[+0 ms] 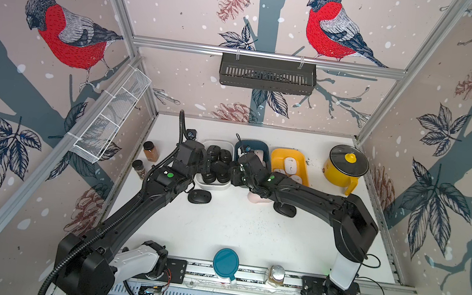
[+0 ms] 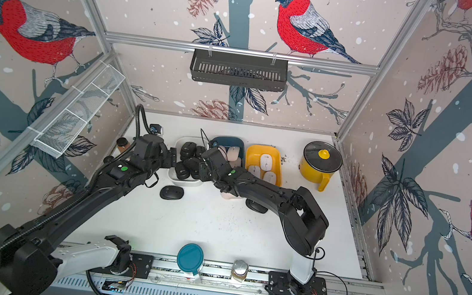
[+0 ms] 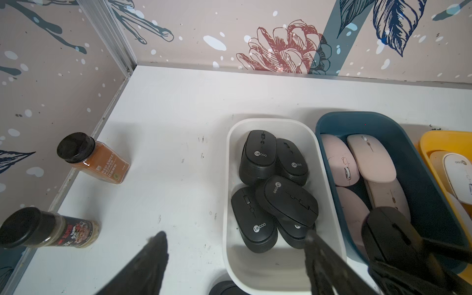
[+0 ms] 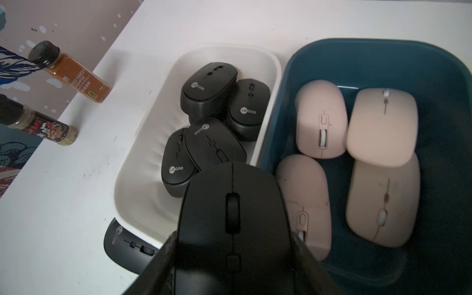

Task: Place the mice by color into the storage box
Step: Pick up the mouse from the center of the board, then place the mouse in the storage box.

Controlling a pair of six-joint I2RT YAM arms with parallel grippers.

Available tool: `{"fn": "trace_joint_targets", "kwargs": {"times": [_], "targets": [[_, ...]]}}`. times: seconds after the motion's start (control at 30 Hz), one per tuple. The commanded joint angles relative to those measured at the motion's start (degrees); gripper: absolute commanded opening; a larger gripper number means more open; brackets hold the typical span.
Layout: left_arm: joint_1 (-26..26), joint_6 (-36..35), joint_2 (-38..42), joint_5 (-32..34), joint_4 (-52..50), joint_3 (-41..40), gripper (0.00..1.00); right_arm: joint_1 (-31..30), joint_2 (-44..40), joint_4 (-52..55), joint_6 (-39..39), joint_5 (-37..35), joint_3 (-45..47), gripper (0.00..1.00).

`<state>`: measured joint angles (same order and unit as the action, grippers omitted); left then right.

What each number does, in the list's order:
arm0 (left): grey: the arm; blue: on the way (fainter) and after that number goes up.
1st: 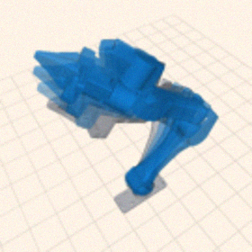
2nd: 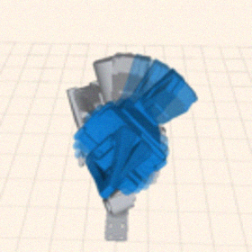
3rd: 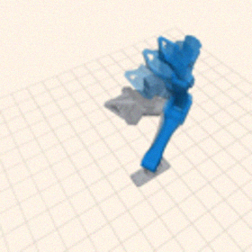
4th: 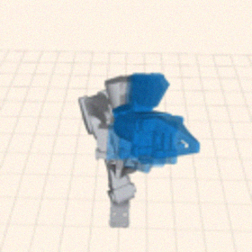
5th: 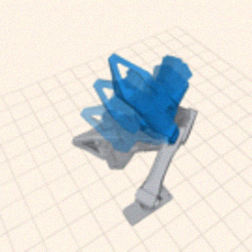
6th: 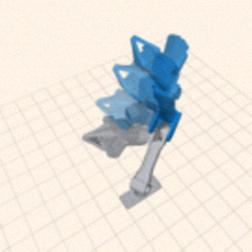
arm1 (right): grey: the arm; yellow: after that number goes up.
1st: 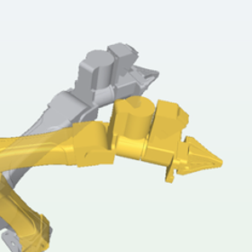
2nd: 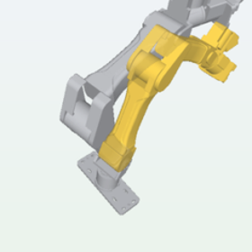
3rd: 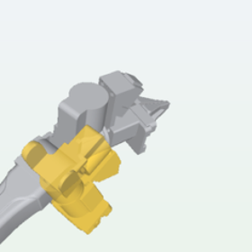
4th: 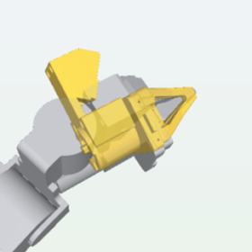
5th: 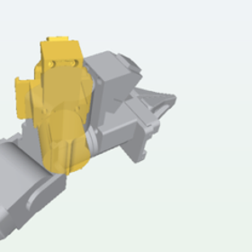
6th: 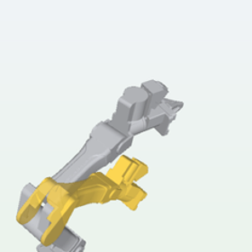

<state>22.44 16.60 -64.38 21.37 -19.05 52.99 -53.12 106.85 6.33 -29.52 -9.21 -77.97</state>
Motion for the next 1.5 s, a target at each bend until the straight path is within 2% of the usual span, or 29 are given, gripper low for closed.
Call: {"fn": "trace_joint_targets", "kwargs": {"times": [0.0,0.4,0.6,1.1,1.47], "targets": [[-0.1,-0.4,0.6,1.2,2.0,-0.2,0.82,0.7,2.3,-0.8,1.7,0.3,-3.2,0.52],[-0.2,0.7,0.1,0.6,2.3,-0.4,0.83,3.6,12.4,-0.7,2.5,1.7,-14.6,0.53],[-0.2,0.3,1.0,2.6,2.3,-0.8,0.83,3.9,16.4,-0.7,3.0,2.4,-18.9,0.53],[-0.5,0.2,0.2,1.9,2.4,-0.8,0.83,4.7,26.5,2.4,3.0,4.8,-31.2,0.55],[-0.7,0.1,-0.2,1.6,2.5,-0.8,0.83,5.7,29.7,3.1,3.0,5.5,-34.5,0.58]]}}
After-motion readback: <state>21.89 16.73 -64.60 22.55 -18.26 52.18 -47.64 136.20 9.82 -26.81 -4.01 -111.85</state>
